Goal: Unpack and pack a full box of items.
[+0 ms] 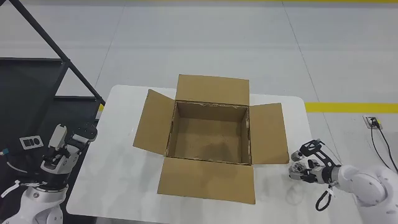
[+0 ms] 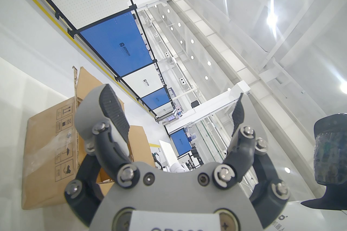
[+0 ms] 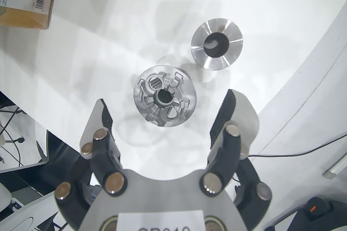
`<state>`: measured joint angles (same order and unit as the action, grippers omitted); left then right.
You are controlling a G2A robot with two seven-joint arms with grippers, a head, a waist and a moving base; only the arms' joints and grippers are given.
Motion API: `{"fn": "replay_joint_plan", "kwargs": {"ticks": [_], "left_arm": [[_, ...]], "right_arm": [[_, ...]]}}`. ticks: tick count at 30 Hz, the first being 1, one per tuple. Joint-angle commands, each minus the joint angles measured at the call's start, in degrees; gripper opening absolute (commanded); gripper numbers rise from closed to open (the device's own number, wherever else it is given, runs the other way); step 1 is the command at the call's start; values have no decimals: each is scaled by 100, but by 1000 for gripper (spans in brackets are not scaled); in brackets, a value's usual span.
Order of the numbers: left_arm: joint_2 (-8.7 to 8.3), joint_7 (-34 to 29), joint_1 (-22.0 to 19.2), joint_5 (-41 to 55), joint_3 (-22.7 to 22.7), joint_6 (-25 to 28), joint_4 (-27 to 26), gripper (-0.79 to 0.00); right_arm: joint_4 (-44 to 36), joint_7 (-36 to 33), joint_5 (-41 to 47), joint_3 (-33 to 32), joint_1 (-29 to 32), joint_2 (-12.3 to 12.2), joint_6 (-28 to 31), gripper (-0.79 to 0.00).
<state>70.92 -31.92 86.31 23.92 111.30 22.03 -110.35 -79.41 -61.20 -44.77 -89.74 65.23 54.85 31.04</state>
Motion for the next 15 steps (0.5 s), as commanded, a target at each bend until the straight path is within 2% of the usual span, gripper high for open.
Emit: {"fn": "replay_joint_plan", "kwargs": {"ticks": [1,2,6,7,12,15], "left_arm": [[0,0,0,0,0,0,0,0],[0,0,0,0,0,0,0,0],[0,0,0,0,0,0,0,0],[0,0,0,0,0,0,0,0],[0,0,0,0,0,0,0,0],[0,0,0,0,0,0,0,0]], "right_arm": [[107,7,28,69,-86,-3,19,-397],[142,11,40,95,-115,-6,31,-431],[201,36,57,126,-169,-30,65,-680],[190,49,65,108,-160,-40,59,-785],[-9,126,108,-158,-35,-114,61,-785],[-432,169,228,-517,155,-183,136,-785]]}}
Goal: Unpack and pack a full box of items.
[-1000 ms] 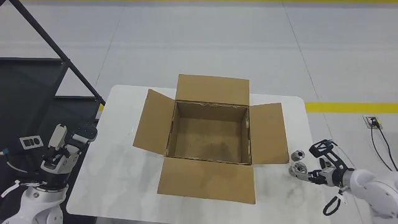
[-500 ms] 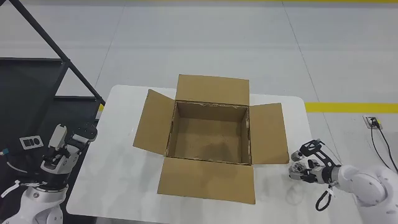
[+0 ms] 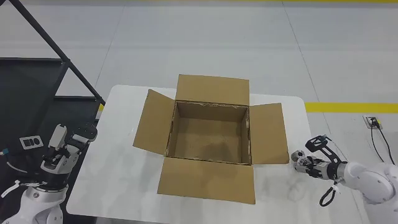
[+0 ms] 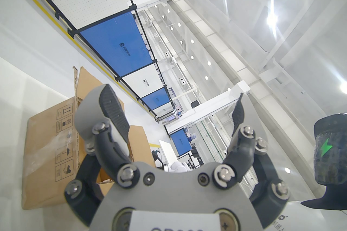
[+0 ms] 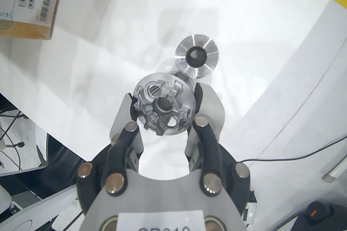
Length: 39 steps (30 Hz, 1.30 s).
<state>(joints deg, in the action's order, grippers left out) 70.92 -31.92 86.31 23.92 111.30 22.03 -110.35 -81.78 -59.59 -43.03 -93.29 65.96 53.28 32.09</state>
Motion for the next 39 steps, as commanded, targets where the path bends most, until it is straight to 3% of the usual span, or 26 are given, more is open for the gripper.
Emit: {"fn": "replay_joint_plan", "kwargs": {"ticks": [1,9,12,16,21,26,31,34,39], "left_arm": [[0,0,0,0,0,0,0,0],[0,0,0,0,0,0,0,0],[0,0,0,0,0,0,0,0],[0,0,0,0,0,0,0,0],[0,0,0,0,0,0,0,0],[0,0,0,0,0,0,0,0],[0,0,0,0,0,0,0,0],[0,0,0,0,0,0,0,0],[0,0,0,0,0,0,0,0]], "right_arm": [[-390,7,97,-311,164,-51,27,-785],[-2251,-230,704,-1205,614,-163,-603,-785],[-2710,-231,1065,-1211,538,-174,-837,-785],[-3172,-317,1311,-729,208,-182,-1043,-785],[-3182,-496,1180,584,-698,-135,-1360,-785],[-2485,-584,498,2800,-2164,151,-1830,-785],[-1374,-268,202,4748,-3502,715,-2372,-785],[-561,70,169,5528,-4145,1117,-2969,-785],[776,360,662,6481,-4873,1825,-3304,-785]]}}
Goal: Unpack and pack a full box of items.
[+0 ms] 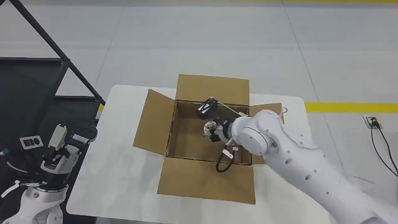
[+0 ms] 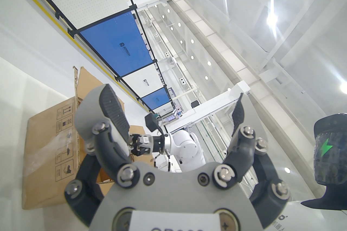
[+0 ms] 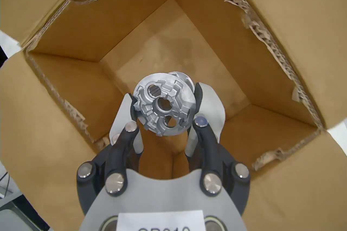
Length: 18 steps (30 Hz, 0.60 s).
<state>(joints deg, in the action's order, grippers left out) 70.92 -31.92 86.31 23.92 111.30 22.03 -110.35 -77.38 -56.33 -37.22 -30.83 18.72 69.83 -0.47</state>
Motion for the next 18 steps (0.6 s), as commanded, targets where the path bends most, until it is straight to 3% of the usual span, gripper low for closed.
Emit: {"fn": "replay_joint_plan", "kwargs": {"ticks": [1,9,18], "left_arm": [[0,0,0,0,0,0,0,0],[0,0,0,0,0,0,0,0],[0,0,0,0,0,0,0,0]], "right_arm": [[578,62,104,391,-261,306,-93,-785],[2233,351,440,1062,-718,1220,-93,-785],[3743,610,530,1286,-847,1904,50,-785]]}}
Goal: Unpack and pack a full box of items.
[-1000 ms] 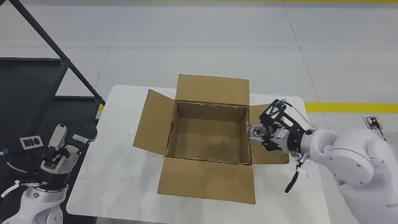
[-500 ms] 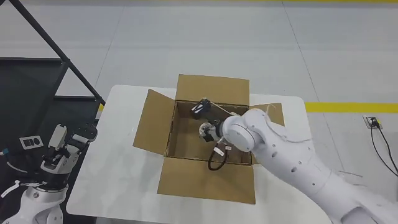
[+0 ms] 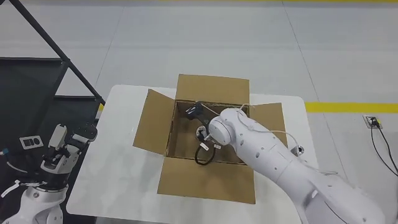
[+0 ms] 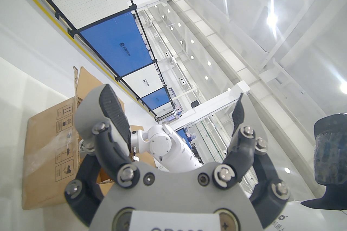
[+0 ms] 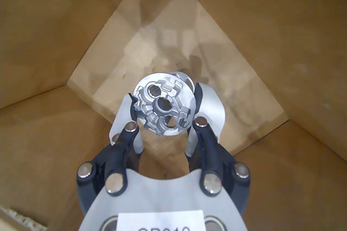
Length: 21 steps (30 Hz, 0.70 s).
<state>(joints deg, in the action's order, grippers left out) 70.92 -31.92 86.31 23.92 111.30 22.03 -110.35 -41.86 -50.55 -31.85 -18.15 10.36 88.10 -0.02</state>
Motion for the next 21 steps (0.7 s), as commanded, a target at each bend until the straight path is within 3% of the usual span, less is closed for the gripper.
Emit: {"fn": "replay_joint_plan", "kwargs": {"ticks": [1,8,11,12,14,21], "left_arm": [[0,0,0,0,0,0,0,0],[0,0,0,0,0,0,0,0],[0,0,0,0,0,0,0,0],[0,0,0,0,0,0,0,0],[0,0,0,0,0,0,0,0],[0,0,0,0,0,0,0,0]], "right_arm": [[329,61,36,17,-12,143,52,-785],[1165,138,215,-24,-106,516,449,-785],[1398,162,242,-50,-142,620,538,-431],[1473,165,247,-60,-157,654,580,-212],[1609,187,266,-92,-191,710,655,0],[1827,289,200,-193,-336,819,900,0]]}}
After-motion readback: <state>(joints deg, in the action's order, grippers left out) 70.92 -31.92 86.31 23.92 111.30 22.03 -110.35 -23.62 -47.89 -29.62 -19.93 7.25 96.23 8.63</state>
